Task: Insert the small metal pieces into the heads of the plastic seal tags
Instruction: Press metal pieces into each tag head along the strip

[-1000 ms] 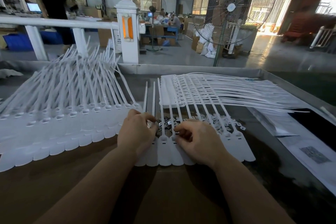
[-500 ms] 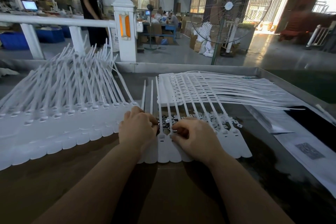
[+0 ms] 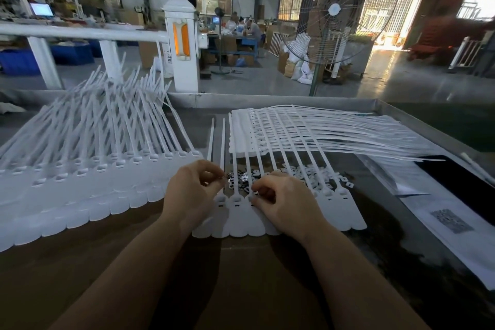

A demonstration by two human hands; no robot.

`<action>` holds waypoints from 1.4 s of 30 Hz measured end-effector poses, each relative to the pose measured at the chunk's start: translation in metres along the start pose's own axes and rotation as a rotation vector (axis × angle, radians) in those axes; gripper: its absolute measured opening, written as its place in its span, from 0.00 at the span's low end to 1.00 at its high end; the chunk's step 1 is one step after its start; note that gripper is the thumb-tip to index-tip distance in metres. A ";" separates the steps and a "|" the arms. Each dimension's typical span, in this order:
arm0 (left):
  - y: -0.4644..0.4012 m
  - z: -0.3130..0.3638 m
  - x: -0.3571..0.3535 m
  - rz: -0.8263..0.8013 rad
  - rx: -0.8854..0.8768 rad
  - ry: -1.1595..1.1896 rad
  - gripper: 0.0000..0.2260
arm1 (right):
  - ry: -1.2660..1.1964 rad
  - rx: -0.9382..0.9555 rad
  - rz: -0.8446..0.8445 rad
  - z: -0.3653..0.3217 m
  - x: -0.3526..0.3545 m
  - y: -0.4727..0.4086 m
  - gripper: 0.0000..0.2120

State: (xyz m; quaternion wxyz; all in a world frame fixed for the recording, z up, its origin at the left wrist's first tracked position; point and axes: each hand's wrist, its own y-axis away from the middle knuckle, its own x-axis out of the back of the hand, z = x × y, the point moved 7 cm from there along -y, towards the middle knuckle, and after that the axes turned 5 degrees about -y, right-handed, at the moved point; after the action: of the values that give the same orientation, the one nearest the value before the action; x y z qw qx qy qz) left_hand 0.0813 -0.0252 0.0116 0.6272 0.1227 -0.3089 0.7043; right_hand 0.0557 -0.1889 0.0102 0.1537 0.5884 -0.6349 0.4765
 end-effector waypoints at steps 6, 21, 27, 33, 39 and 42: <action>0.011 -0.012 0.000 -0.009 0.046 0.181 0.07 | -0.020 0.022 -0.007 -0.001 0.000 0.000 0.09; 0.017 0.005 -0.007 -0.162 -0.075 0.269 0.07 | -0.286 0.141 0.045 -0.025 0.003 -0.001 0.08; 0.017 0.003 -0.011 -0.158 -0.061 0.257 0.07 | -0.396 0.094 0.038 -0.022 -0.001 -0.001 0.08; 0.017 0.002 -0.011 -0.136 -0.039 0.219 0.07 | -0.445 0.068 0.046 -0.020 -0.001 -0.003 0.07; 0.016 0.003 -0.012 -0.137 -0.064 0.198 0.06 | -0.426 0.079 0.027 -0.022 -0.001 -0.003 0.09; 0.016 0.003 -0.011 -0.123 -0.065 0.192 0.06 | -0.417 0.093 0.042 -0.023 0.001 -0.003 0.06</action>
State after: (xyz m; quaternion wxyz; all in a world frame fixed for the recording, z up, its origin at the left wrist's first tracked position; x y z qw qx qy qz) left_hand 0.0675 -0.0364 0.0034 0.6995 0.0530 -0.2621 0.6628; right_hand 0.0496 -0.1707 0.0236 -0.0182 0.6672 -0.6425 0.3764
